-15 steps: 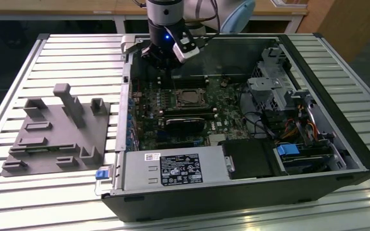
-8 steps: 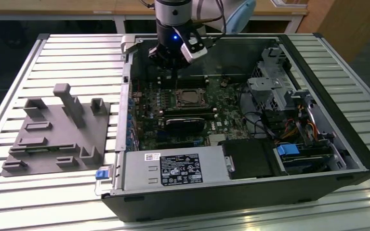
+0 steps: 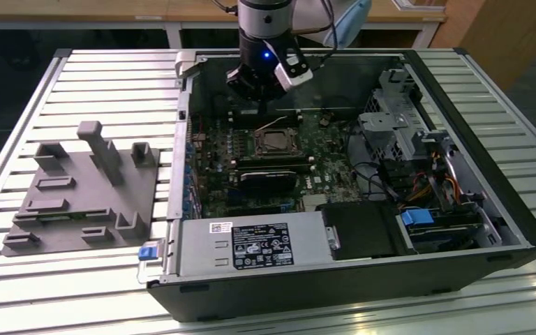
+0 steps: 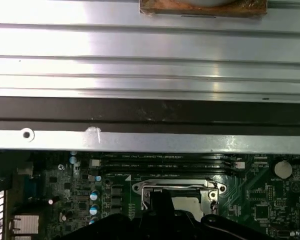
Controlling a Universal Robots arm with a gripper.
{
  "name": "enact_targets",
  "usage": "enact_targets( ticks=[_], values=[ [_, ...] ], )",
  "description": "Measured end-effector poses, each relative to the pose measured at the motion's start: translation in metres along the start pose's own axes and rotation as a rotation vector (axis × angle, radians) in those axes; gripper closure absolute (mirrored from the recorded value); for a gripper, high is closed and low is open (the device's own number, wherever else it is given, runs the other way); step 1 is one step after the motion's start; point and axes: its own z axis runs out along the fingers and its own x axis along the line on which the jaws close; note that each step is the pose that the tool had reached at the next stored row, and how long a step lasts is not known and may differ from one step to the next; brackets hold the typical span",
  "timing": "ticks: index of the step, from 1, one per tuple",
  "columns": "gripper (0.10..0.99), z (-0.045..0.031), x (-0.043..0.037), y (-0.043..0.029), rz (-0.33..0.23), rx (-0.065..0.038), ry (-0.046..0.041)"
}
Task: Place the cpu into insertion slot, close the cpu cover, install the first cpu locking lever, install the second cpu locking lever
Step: 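Install the first cpu locking lever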
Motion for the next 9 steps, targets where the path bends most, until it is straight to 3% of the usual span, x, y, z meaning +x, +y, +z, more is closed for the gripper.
enact_targets(
  ticks=[4,9],
  values=[
    [0.980,0.0006,0.0003,-0.0002,-0.002,-0.025,-0.0087],
    [0.980,0.0059,-0.0024,-0.0005,-0.013,-0.026,-0.0104]
  ],
)
